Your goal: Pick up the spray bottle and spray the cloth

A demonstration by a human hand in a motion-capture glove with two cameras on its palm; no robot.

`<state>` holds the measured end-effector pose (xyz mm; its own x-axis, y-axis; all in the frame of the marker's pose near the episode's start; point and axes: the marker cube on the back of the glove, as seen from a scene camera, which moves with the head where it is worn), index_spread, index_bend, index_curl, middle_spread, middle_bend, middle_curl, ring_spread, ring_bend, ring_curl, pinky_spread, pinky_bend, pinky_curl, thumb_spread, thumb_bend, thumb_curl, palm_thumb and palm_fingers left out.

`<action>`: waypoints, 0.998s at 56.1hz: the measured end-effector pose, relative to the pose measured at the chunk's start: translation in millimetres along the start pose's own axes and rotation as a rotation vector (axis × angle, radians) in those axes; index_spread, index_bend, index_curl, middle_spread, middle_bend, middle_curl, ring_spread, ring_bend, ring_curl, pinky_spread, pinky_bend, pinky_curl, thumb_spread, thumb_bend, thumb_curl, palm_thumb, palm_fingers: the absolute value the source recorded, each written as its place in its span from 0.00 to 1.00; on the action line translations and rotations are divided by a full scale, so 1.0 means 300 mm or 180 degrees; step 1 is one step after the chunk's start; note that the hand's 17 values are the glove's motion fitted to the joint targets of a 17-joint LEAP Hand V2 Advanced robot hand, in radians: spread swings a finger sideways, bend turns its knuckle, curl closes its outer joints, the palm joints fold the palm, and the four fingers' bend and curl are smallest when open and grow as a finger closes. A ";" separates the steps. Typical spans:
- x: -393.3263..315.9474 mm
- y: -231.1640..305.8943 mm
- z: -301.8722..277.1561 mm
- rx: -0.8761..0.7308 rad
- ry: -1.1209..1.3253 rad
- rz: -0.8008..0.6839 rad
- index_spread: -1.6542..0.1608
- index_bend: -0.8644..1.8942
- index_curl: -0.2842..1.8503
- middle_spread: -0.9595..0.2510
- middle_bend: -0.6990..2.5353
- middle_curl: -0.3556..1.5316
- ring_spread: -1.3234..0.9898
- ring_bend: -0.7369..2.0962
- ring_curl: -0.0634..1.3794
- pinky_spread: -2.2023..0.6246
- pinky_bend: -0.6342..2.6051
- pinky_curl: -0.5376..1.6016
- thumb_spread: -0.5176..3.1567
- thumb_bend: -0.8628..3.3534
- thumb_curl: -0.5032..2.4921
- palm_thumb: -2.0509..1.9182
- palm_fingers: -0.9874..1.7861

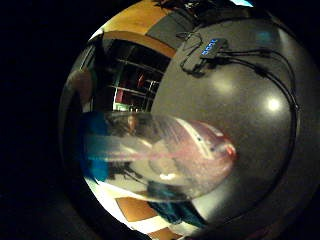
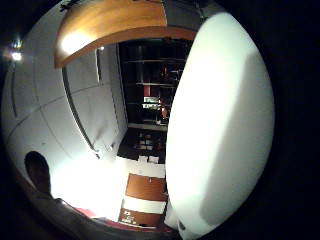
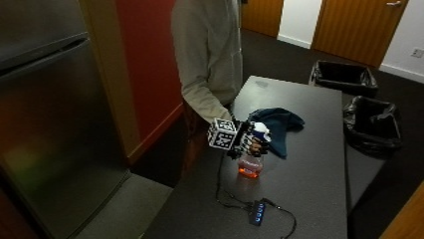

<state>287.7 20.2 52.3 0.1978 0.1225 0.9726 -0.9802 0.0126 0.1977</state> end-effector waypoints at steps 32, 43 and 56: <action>-0.245 -0.069 0.233 -0.1868 0.1640 -0.1280 0.81 0.44 0.37 0.64 0.39 0.47 0.48 0.47 0.36 0.69 0.29 0.43 0.18 0.20 0.39 0.78 0.86; -0.414 0.085 0.292 -0.2732 0.2555 -0.1949 0.81 0.45 0.38 0.64 0.40 0.47 0.48 0.48 0.37 0.69 0.30 0.43 0.16 0.20 0.40 0.78 0.85; -0.550 0.295 0.323 -0.3260 0.3379 -0.2595 0.81 0.46 0.39 0.64 0.40 0.47 0.48 0.48 0.37 0.69 0.30 0.43 0.15 0.20 0.41 0.78 0.85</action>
<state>169.5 -94.9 -78.8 0.9443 0.3209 0.0733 -0.3218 0.9468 0.0016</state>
